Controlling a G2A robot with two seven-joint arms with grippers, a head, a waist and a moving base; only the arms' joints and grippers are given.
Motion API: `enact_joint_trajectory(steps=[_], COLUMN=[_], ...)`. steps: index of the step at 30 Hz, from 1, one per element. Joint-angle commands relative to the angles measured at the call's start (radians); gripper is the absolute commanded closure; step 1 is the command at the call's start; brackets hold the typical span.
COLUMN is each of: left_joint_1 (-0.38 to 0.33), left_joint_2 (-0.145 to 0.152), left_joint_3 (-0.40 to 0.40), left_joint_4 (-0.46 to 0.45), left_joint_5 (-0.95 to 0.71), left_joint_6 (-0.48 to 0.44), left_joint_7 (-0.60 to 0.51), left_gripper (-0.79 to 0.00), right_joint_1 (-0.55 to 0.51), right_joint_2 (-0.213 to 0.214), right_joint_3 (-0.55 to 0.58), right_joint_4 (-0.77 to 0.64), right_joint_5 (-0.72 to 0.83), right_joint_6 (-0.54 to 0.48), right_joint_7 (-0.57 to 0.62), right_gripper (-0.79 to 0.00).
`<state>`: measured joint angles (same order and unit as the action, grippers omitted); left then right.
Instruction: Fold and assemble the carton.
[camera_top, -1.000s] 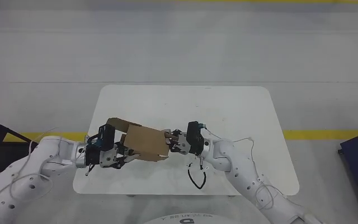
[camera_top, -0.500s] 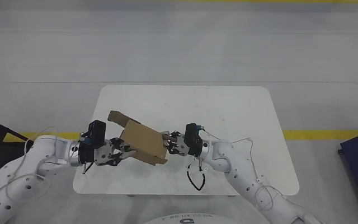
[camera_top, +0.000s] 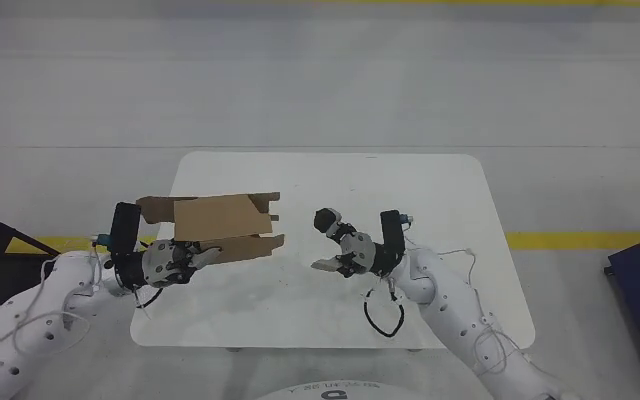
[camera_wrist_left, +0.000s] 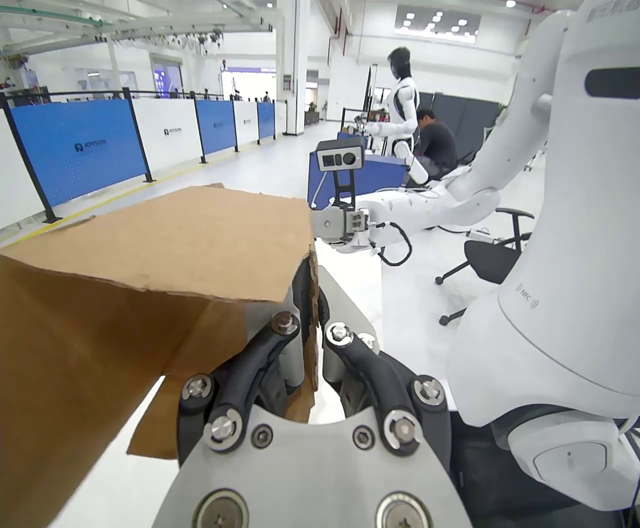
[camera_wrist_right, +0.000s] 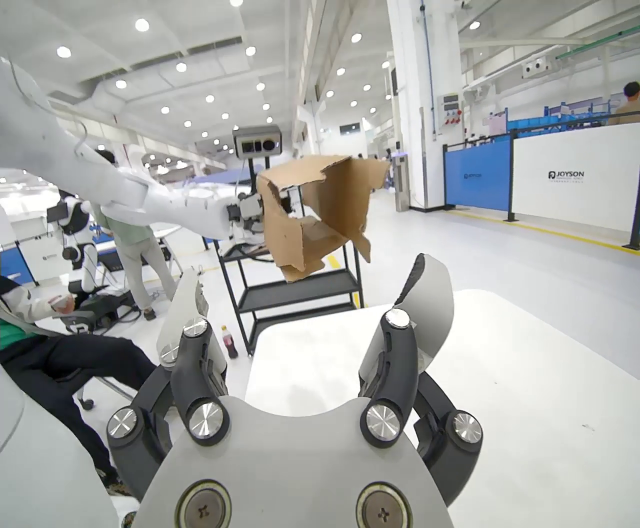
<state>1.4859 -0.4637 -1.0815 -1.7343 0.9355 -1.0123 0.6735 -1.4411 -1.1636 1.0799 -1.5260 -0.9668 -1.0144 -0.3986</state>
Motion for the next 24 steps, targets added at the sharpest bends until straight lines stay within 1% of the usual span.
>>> enact_joint_trajectory(steps=[1, 2, 3, 4, 6, 9, 11, 12, 15, 19, 21, 24], left_joint_1=[-0.001, -0.002, -0.004, -0.005, -0.012, -0.033, -0.049, -0.057, -0.081, -0.112, -0.129, -0.158], left_joint_2=[0.009, 0.013, 0.018, 0.023, 0.031, 0.04, 0.047, 0.05, 0.06, 0.071, 0.076, 0.083], left_joint_3=[0.023, 0.032, 0.046, 0.062, 0.091, 0.123, 0.144, 0.154, 0.184, 0.228, 0.255, 0.29], left_joint_4=[0.017, 0.028, 0.017, -0.001, -0.027, -0.061, -0.076, -0.077, -0.083, -0.08, -0.077, -0.07], left_joint_5=[0.048, 0.08, 0.118, 0.159, 0.186, 0.164, 0.157, 0.155, 0.154, 0.156, 0.172, 0.182], left_joint_6=[0.0, 0.0, 0.0, 0.0, 0.0, 0.0, 0.0, 0.0, 0.0, 0.0, 0.0, 0.0], left_joint_7=[0.079, 0.094, 0.106, 0.121, 0.134, 0.134, 0.134, 0.134, 0.134, 0.134, 0.134, 0.134], left_gripper=[0.0, 0.0, 0.0, 0.0, 0.0, 0.0, 0.0, 0.0, 0.0, 0.0, 0.0, 0.0], right_joint_1=[0.025, 0.047, 0.068, 0.09, 0.128, 0.167, 0.18, 0.185, 0.19, 0.184, 0.18, 0.177], right_joint_2=[0.002, 0.001, -0.002, -0.007, -0.017, -0.031, -0.038, -0.041, -0.047, -0.048, -0.047, -0.045], right_joint_3=[0.003, 0.01, 0.009, 0.004, -0.026, -0.065, -0.092, -0.103, -0.126, -0.134, -0.129, -0.121], right_joint_4=[0.027, 0.052, 0.068, 0.081, 0.092, 0.108, 0.11, 0.111, 0.114, 0.113, 0.113, 0.114], right_joint_5=[0.102, 0.163, 0.205, 0.237, 0.278, 0.295, 0.278, 0.268, 0.247, 0.234, 0.237, 0.233], right_joint_6=[0.002, 0.014, 0.047, 0.099, 0.156, 0.209, 0.228, 0.231, 0.206, 0.138, 0.116, 0.084], right_joint_7=[0.024, 0.034, 0.052, 0.073, 0.122, 0.168, 0.187, 0.192, 0.203, 0.21, 0.208, 0.214], right_gripper=[-0.668, -0.643, -0.634, -0.603, -0.594, -0.582, -0.57, -0.56, -0.566, -0.573, -0.545, -0.523])
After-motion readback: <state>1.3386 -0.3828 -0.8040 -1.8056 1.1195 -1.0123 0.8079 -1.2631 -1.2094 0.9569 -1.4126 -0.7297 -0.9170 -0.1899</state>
